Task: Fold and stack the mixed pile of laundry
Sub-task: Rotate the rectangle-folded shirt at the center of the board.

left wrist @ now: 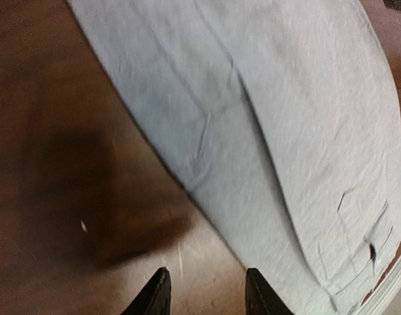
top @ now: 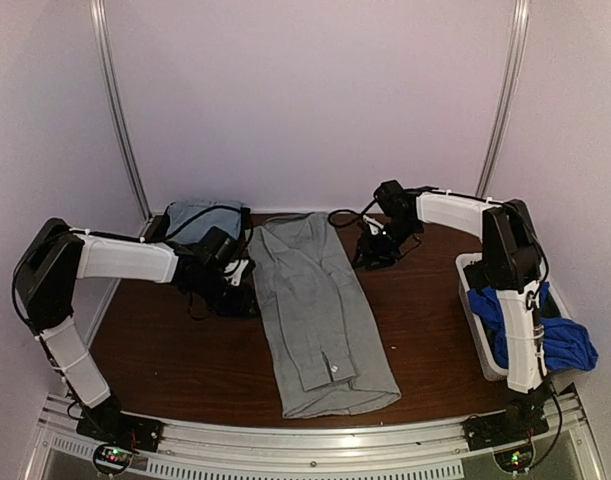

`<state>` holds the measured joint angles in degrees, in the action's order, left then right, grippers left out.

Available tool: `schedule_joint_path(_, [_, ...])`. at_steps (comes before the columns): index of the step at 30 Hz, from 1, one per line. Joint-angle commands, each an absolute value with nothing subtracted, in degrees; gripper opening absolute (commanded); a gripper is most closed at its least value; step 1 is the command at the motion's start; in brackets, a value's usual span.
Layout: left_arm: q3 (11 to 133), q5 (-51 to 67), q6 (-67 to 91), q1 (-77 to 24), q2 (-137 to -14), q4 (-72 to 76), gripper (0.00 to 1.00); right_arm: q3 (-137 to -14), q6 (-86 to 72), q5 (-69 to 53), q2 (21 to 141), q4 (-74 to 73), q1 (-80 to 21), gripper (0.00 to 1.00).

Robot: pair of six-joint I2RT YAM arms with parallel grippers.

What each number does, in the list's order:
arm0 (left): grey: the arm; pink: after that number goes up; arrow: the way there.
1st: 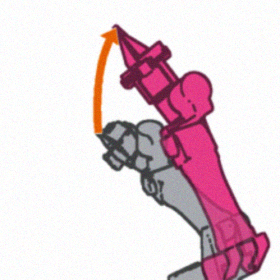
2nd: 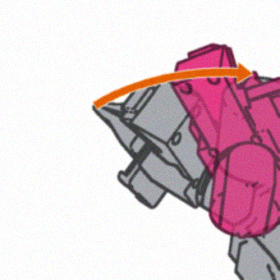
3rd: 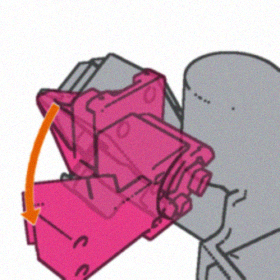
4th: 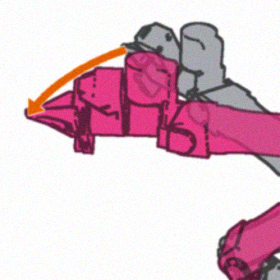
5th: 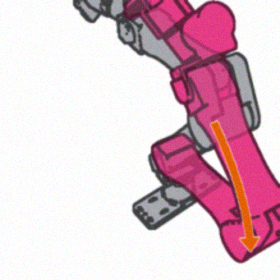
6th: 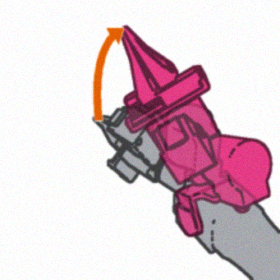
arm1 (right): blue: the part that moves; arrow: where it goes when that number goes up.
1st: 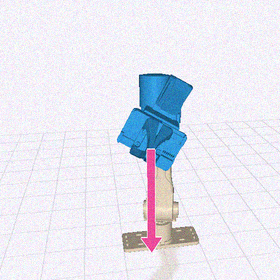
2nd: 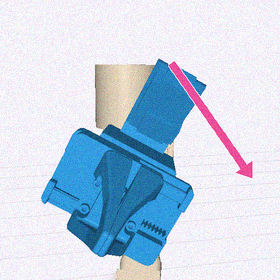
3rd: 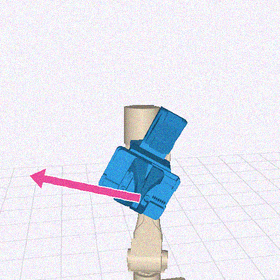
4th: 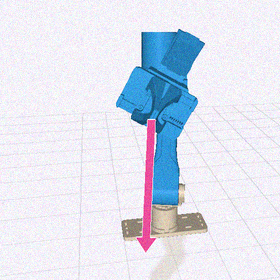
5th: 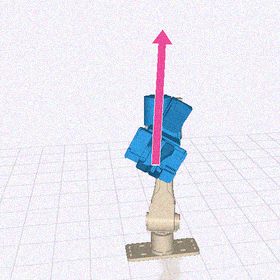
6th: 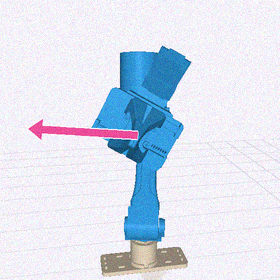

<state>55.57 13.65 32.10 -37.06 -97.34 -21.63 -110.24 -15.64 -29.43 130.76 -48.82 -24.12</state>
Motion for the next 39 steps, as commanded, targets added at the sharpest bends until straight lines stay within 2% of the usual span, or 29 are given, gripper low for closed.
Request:
schedule_joint_path(1, [65.68,11.93,28.23,-35.33,-104.02,-22.66,0.41,-103.14,-15.51,-32.46,126.57,-44.91,-25.06,0.44])
schedule_joint_path(5, [72.89,10.29,28.14,-34.71,-110.27,-24.50,0.40,-98.71,-16.77,-36.56,125.29,-41.03,-25.95,0.42])
schedule_joint_path(17, [88.77,8.69,25.91,-32.93,-127.89,-30.20,0.35,-85.79,-18.23,-35.79,123.01,-36.73,-27.33,0.36])
schedule_joint_path(21, [95.96,8.71,24.45,-30.93,-132.40,-31.79,0.34,-89.13,-18.48,-34.23,125.46,-37.45,-27.13,0.36])
schedule_joint_path(26, [105.01,9.27,23.40,-29.19,-136.44,-33.61,0.36,-100.19,-18.11,-31.74,132.22,-41.03,-24.40,0.36])
schedule_joint_path(33, [109.78,8.75,21.65,-27.69,-131.35,-34.99,0.51,-116.06,-15.18,-29.02,135.64,-49.72,-22.16,0.37])
schedule_joint_path(35, [109.42,6.88,20.19,-27.69,-127.62,-36.21,0.66,-116.98,-14.45,-28.19,133.77,-51.79,-22.02,0.38])
schedule_joint_path(36, [108.29,5.70,19.43,-27.69,-124.08,-36.22,0.77,-116.64,-14.22,-27.79,132.30,-52.41,-22.01,0.40])
schedule_joint_path(37, [106.52,4.43,18.83,-27.69,-121.00,-35.84,0.93,-115.38,-14.30,-27.91,129.98,-52.30,-22.05,0.41])
schedule_joint_path(39, [101.43,1.29,18.06,-27.69,-113.97,-33.75,0.98,-110.63,-15.21,-28.66,124.13,-49.93,-22.14,0.46])
